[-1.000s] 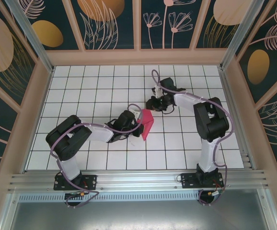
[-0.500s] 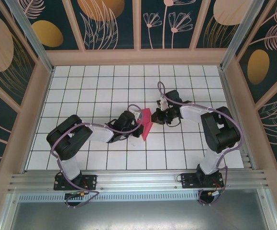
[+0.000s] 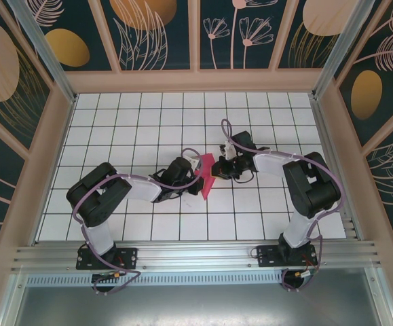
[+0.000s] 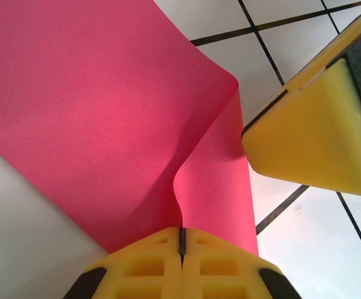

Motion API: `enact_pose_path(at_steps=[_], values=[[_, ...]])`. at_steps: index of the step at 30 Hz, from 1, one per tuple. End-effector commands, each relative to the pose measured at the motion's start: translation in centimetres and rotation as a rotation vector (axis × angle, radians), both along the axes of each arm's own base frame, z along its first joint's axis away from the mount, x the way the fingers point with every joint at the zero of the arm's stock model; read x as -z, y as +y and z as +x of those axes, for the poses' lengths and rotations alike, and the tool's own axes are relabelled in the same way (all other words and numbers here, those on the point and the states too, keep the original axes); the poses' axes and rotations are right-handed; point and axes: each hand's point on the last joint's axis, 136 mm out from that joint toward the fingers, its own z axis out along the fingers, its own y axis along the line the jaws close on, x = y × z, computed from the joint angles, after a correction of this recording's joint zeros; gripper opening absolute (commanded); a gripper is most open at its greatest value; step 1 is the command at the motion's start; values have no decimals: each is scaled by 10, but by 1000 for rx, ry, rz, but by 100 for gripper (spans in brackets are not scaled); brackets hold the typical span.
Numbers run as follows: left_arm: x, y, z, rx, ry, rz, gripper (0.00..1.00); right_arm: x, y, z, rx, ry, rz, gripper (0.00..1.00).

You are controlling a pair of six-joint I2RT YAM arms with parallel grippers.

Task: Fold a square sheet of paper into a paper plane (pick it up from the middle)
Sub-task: Third fold the triangle at the center of the table.

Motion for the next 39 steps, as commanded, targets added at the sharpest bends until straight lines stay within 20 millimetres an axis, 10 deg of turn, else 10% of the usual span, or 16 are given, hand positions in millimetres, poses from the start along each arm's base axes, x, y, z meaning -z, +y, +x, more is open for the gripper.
enact_pose_path(at_steps=[1, 14, 39], values=[[0, -4, 4, 14, -7, -14, 0, 7, 1, -2, 11, 6, 1, 9], [-1, -8, 5, 30, -13, -26, 1, 33, -15, -3, 40, 30, -107, 9], [9, 7, 2, -13, -1, 32, 0, 12, -10, 6, 41, -22, -84, 13]])
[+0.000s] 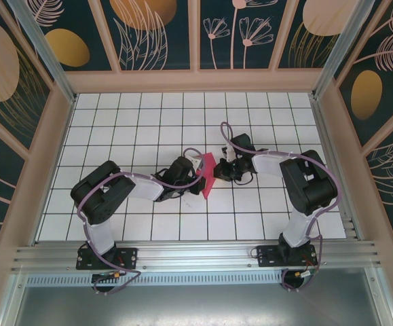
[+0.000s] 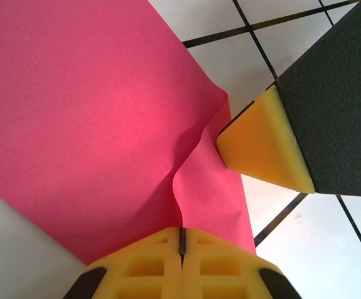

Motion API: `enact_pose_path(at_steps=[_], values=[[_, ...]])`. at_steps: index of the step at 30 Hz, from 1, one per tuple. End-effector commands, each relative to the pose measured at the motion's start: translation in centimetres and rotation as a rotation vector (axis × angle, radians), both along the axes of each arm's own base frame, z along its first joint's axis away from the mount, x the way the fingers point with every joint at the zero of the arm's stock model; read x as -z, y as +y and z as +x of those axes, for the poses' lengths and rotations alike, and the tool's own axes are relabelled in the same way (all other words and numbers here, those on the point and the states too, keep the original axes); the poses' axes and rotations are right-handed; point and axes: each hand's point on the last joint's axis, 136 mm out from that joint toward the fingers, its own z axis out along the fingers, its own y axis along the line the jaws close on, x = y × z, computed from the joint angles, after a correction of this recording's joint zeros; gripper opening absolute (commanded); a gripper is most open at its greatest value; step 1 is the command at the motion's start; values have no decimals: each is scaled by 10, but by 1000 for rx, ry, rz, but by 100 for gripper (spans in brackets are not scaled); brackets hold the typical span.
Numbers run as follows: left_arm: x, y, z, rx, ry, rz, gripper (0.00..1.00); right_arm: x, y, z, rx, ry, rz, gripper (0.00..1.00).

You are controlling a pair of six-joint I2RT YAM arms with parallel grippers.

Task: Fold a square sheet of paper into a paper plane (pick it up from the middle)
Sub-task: Third fold the triangle at the center of the table.

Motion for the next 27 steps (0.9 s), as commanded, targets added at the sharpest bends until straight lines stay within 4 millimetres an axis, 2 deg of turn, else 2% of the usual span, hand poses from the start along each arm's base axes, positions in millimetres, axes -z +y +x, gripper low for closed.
enact_pose_path(at_steps=[1, 5, 8, 12, 15, 20, 22, 27], values=[[3, 13, 0, -31, 0, 36, 0, -12, 2, 1, -7, -22, 8, 12], [-2, 15, 1, -40, -16, 43, 0, -2, 0, 1, 1, -3, -15, 13], [1, 13, 2, -32, -9, 50, 1, 6, -4, 0, 9, 10, -39, 13], [5, 13, 2, -30, -1, 53, 1, 5, -3, 0, 8, 5, -31, 13], [6, 12, 1, -23, 5, 52, 1, -7, 3, 4, 2, -20, 5, 14], [8, 12, -1, -17, 17, 55, 1, -50, 16, 10, -24, -98, 109, 16], [8, 13, -2, -18, 16, 58, 1, -53, 16, 6, -26, -97, 123, 17], [9, 13, -3, -19, 24, 53, 0, -42, 14, -1, -16, -64, 130, 15]])
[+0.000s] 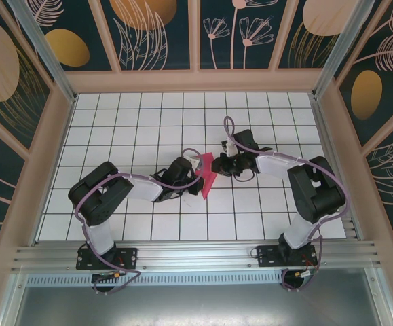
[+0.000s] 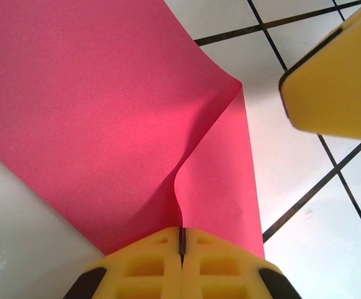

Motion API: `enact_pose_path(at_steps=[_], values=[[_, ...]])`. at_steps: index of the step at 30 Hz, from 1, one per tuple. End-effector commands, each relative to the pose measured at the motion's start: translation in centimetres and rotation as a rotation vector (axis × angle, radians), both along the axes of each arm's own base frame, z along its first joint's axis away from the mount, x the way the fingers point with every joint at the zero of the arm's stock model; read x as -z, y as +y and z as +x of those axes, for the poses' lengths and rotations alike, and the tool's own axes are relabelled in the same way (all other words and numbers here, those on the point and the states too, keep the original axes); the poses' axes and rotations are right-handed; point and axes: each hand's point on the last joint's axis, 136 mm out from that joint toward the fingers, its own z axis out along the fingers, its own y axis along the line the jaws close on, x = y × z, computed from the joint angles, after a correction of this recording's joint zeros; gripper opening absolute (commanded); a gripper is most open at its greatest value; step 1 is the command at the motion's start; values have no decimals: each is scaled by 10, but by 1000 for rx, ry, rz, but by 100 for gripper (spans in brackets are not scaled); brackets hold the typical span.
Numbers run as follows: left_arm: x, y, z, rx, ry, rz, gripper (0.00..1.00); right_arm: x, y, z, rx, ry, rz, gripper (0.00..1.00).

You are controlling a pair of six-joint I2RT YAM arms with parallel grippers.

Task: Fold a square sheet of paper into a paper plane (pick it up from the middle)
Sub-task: Third fold the triangle at the center of the table.

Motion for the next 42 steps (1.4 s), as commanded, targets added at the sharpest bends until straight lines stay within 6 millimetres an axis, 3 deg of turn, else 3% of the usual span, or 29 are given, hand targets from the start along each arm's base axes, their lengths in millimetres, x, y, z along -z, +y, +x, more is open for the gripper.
enact_pose_path(at_steps=[1, 10, 20, 23, 28, 31, 42], values=[[9, 6, -3, 0, 28, 33, 0, 2, 4, -9, -14, 28, 41, 14], [8, 7, -1, -3, 23, 42, 0, 32, 6, -17, -26, 112, 40, 10], [11, 8, -2, 0, 29, 47, 0, 65, -13, -15, 23, 141, -51, 10], [12, 8, -2, 0, 31, 51, 0, 61, -13, -17, 18, 136, -41, 11], [13, 8, -3, 2, 31, 52, 0, 30, -6, -7, 9, 75, 14, 11], [11, 8, -2, -1, 28, 53, 0, 24, -7, -2, 15, 56, 21, 11], [13, 10, -2, -7, 32, 55, 0, 74, -26, -4, 67, 136, -93, 11]])
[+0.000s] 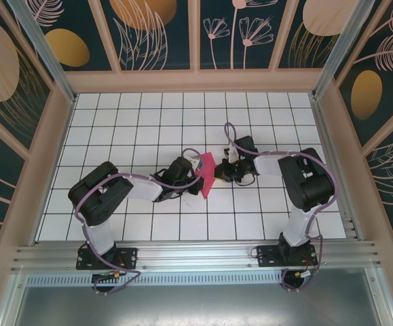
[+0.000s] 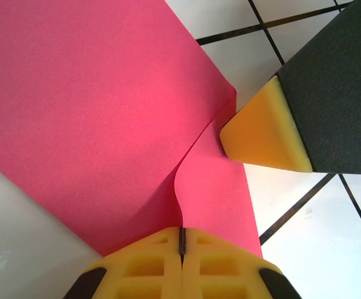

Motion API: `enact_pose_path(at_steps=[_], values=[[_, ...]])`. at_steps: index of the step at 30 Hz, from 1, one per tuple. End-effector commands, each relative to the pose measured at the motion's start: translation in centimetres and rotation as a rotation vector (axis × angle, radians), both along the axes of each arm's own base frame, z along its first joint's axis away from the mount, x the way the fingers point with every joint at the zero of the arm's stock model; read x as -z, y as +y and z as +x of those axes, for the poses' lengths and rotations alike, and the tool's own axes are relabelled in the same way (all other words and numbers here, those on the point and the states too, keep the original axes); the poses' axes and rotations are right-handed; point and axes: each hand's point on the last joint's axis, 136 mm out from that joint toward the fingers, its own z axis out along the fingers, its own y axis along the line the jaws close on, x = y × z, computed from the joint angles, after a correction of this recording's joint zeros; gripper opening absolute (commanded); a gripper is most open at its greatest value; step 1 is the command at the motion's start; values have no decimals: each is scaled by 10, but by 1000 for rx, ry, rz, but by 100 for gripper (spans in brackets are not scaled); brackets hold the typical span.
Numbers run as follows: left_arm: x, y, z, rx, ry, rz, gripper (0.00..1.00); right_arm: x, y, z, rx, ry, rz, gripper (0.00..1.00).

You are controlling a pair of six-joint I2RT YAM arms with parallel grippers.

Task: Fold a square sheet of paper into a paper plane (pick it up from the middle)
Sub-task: Third fold the triangle at the center of the table.

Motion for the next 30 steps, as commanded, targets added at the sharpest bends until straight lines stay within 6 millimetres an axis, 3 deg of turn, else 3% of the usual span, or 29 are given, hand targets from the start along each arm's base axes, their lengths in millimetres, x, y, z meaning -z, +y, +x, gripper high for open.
enact_pose_path(at_steps=[1, 8, 11, 20, 26, 30], values=[[13, 10, -2, -7, 29, 52, 0, 23, -14, 0, 31, 17, -85, 11], [14, 10, -4, -6, 32, 54, 0, -34, -2, 23, 30, -96, -5, 11], [14, 11, -4, -5, 31, 53, 0, -46, -1, 30, 32, -124, -2, 11], [13, 10, -3, -4, 30, 50, 0, -16, 1, 23, 36, -61, -10, 11], [14, 10, -4, -3, 34, 52, 0, 13, -11, 23, 64, -28, -84, 11], [14, 10, -5, -1, 35, 53, 0, 22, -15, 26, 78, -17, -103, 11]])
